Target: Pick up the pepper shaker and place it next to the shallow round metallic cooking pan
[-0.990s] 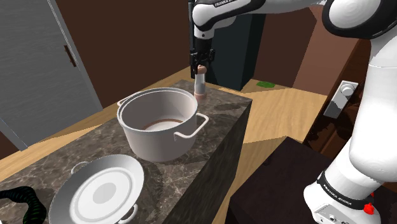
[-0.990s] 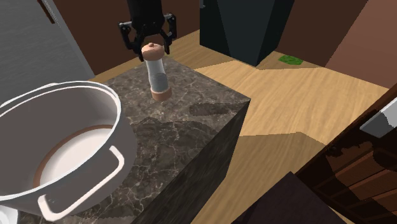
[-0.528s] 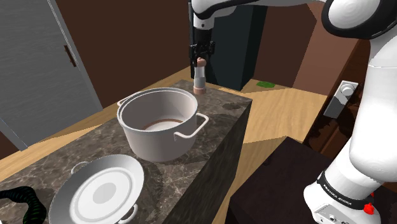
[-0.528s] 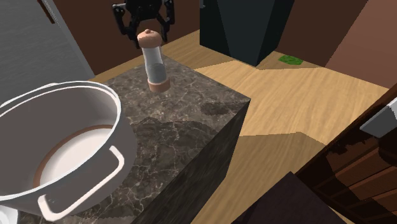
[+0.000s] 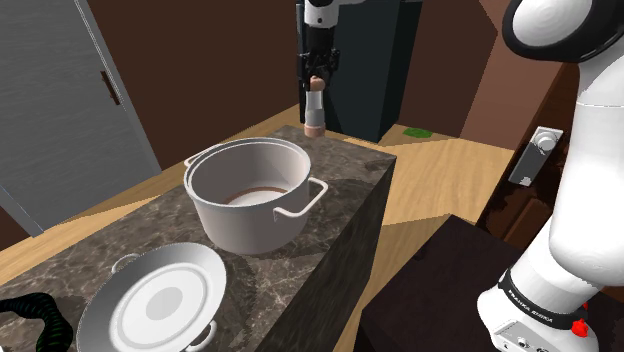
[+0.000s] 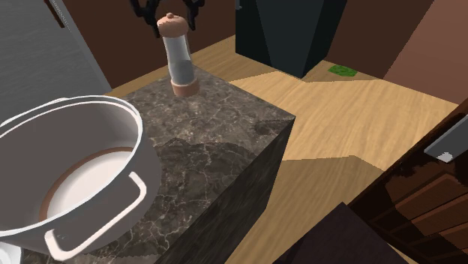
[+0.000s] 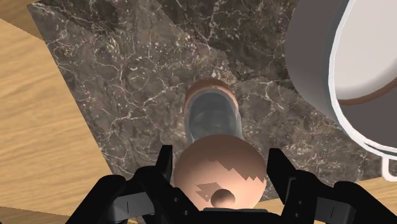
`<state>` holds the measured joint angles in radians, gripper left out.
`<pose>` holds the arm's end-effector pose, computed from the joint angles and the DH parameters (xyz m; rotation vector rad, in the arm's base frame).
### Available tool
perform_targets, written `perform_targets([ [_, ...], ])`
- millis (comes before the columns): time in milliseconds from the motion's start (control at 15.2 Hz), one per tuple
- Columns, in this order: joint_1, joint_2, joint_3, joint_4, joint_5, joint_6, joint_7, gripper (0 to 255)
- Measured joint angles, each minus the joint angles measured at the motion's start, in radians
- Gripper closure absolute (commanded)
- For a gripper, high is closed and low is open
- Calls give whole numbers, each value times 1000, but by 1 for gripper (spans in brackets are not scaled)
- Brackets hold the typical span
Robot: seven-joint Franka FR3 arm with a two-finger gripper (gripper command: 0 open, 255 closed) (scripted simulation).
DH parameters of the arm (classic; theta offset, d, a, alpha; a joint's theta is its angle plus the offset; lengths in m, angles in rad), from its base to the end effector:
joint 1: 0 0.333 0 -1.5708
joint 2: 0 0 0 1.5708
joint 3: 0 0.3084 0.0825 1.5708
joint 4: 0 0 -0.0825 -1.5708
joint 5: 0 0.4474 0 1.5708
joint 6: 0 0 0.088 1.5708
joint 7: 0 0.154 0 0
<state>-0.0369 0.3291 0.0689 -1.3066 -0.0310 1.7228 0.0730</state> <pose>0.7304 0.0125 0.5062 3.1337 -0.0663 0.1383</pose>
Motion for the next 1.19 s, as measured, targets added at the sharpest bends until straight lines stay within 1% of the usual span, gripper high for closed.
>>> perform_targets([
  [528, 6, 41, 1, 169, -3, -128, 2, 255],
  [924, 13, 97, 1, 337, -8, -241, 3, 255],
  [1122, 16, 144, 0, 455, -11, -311, 1, 255],
  [1188, 24, 145, 2, 466, -12, -321, 9, 255],
])
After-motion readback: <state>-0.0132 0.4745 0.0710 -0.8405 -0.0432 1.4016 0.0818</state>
